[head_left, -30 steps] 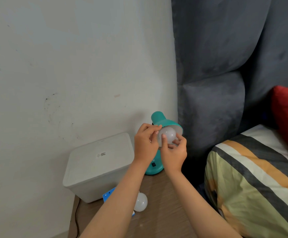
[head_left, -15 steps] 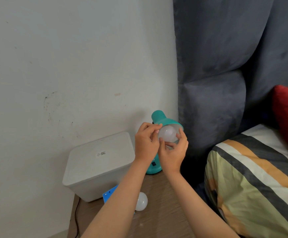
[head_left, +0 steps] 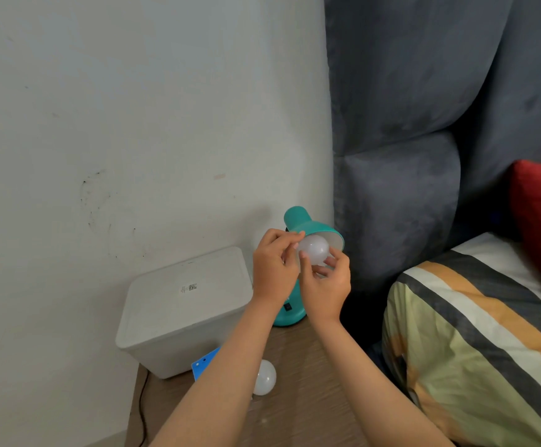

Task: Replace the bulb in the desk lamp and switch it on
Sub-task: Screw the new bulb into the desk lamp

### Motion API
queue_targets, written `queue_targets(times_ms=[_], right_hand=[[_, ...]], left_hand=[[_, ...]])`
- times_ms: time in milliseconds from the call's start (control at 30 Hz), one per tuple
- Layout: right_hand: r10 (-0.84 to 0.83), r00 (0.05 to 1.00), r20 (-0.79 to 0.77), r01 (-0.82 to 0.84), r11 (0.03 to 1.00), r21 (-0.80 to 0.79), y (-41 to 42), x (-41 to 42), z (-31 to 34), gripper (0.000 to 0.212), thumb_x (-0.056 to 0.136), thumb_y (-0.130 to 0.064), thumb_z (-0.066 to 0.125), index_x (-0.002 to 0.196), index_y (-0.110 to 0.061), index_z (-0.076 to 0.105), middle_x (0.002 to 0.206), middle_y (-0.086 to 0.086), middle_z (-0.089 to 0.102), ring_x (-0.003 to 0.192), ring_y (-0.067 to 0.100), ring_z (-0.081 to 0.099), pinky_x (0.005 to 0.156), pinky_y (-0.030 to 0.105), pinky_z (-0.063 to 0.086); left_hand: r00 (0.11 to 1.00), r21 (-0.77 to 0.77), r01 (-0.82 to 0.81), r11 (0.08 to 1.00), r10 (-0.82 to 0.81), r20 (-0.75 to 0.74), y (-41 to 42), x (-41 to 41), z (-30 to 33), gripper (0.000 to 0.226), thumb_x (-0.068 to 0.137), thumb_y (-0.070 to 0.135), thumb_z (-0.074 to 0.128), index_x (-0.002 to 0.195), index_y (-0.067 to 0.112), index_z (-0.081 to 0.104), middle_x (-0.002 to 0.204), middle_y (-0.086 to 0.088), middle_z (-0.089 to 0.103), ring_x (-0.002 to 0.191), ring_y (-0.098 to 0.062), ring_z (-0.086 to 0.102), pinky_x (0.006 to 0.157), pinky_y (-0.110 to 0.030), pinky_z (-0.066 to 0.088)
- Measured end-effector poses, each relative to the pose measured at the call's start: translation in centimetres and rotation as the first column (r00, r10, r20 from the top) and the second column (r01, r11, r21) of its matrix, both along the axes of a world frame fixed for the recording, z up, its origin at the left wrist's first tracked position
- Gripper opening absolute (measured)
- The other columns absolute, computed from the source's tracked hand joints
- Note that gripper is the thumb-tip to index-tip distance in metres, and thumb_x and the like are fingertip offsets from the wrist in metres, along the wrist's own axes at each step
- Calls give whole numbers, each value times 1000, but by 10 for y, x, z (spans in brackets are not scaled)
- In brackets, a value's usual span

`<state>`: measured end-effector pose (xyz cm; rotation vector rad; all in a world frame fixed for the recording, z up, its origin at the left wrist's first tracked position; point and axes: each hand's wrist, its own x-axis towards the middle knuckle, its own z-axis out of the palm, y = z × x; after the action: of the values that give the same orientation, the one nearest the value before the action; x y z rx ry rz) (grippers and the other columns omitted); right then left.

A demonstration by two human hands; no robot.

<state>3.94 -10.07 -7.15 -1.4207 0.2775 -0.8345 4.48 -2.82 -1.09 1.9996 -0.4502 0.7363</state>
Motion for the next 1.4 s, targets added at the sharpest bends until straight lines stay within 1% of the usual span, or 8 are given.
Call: queue_targets(times_ms=[167, 367, 533, 667, 833, 967, 1200, 1400], right_hand=[[7, 998, 62, 1, 993, -120, 2, 0, -1, 56, 75, -13, 78, 123, -16, 50, 118, 6, 43, 89, 20, 62, 72, 17, 56], [-13, 1000, -24, 12, 1000, -25, -2, 1, 5, 58, 78, -30, 75, 125, -11, 46, 118, 11, 57, 83, 11, 64, 64, 7, 51], [1, 999, 41, 3, 995, -100, 5, 3, -1, 63, 78, -14, 75, 129, -23, 40, 124, 7, 42, 99, 26, 62, 77, 30, 59], [-7, 999, -45, 7, 1000, -7, 1, 2, 2, 54, 80, -31, 73, 123, -17, 44, 113, 12, 58, 77, 10, 65, 64, 16, 54], [16, 1000, 27, -14, 996, -84, 3, 2, 0, 54, 76, -16, 78, 119, -12, 45, 119, 4, 43, 87, 21, 63, 71, 26, 58], [11, 1000, -8, -12, 997, -77, 0, 6, 1, 53, 75, -28, 77, 115, -17, 44, 116, 8, 52, 87, 26, 67, 67, 33, 60], [12, 1000, -8, -13, 991, -131, 0, 3, 4, 60, 72, -14, 79, 121, -12, 44, 122, 11, 42, 98, 21, 58, 74, 26, 57], [18, 998, -53, -21, 998, -54, -2, 4, 10, 52, 75, -27, 78, 113, -11, 47, 111, 12, 56, 77, 21, 66, 57, 4, 47]], left_hand=[[1000, -11, -2, 1000, 2, 4, 0, 0, 0, 23, 85, -1, 58, 99, 12, 71, 91, 2, 59, 83, -6, 58, 70, -15, 50], [1000, -7, 0, 1000, 0, 1, 0, -1, 1, 22, 85, 0, 59, 98, 13, 71, 92, 1, 60, 83, -7, 59, 71, -16, 51], [1000, -14, -12, 1000, 12, -23, 0, 0, 3, 21, 85, 1, 59, 98, 13, 71, 94, -1, 62, 87, -10, 60, 77, -13, 51], [1000, -17, -12, 1000, 11, -17, 1, 0, 4, 21, 85, 2, 60, 98, 13, 71, 94, -2, 62, 86, -9, 60, 76, -9, 48], [999, -38, -20, 999, 19, -30, 1, 0, 3, 22, 85, 1, 60, 98, 15, 71, 94, -2, 62, 86, -7, 59, 75, -9, 48], [999, -26, -26, 999, 26, -19, 0, 1, 4, 21, 86, 3, 59, 99, 14, 71, 95, -2, 62, 87, -8, 59, 76, -9, 47], [999, -25, -25, 999, 25, -20, -1, 1, 3, 22, 86, 2, 59, 99, 14, 71, 95, -3, 62, 87, -6, 59, 76, -8, 47], [1000, -30, -19, 999, 18, -19, 3, 3, 4, 22, 85, 1, 60, 99, 14, 72, 94, -3, 63, 87, -8, 60, 76, -7, 46]])
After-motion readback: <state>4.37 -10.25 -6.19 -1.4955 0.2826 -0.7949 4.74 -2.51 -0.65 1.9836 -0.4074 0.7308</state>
